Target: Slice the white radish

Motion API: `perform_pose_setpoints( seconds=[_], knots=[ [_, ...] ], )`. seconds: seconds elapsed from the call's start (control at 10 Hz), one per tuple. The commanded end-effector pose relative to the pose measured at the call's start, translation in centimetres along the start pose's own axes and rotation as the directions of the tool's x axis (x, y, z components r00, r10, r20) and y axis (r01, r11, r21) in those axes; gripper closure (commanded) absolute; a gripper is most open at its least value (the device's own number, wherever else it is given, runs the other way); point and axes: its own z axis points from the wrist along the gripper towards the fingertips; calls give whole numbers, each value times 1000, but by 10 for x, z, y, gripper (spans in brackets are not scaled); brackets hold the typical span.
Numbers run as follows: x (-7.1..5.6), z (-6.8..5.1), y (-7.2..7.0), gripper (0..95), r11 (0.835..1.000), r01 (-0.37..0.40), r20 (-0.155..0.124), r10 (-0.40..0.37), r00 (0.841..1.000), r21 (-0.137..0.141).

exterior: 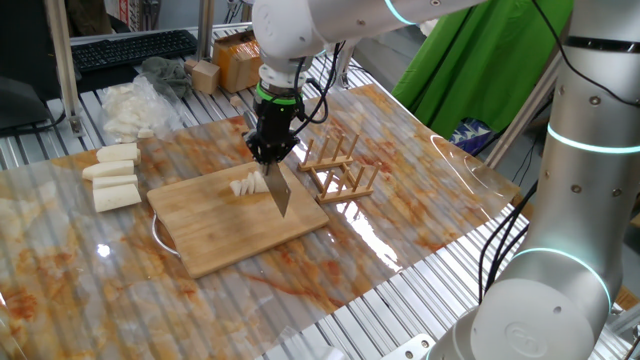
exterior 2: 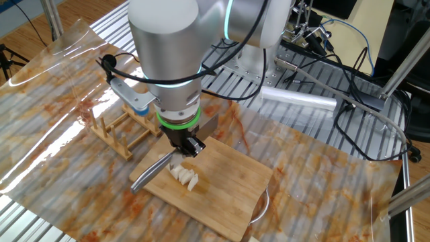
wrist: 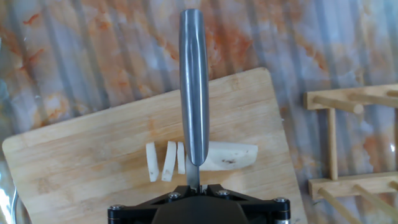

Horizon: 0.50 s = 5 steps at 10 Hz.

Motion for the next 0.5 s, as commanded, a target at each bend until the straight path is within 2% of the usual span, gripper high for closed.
perform_pose_setpoints(
  seconds=[0.1, 0.2, 0.3, 0.4, 0.5],
  knots=[
    [1, -1, 0, 950, 1000, -20, 17, 20, 1000, 3],
    [1, -1, 0, 950, 1000, -23, 15, 23, 1000, 7],
    [1, -1, 0, 950, 1000, -19, 5, 19, 1000, -11],
    [1, -1, -1, 950, 1000, -7, 7, 8, 1000, -17],
    [2, -3, -1, 950, 1000, 6, 15, -6, 1000, -11]
  ],
)
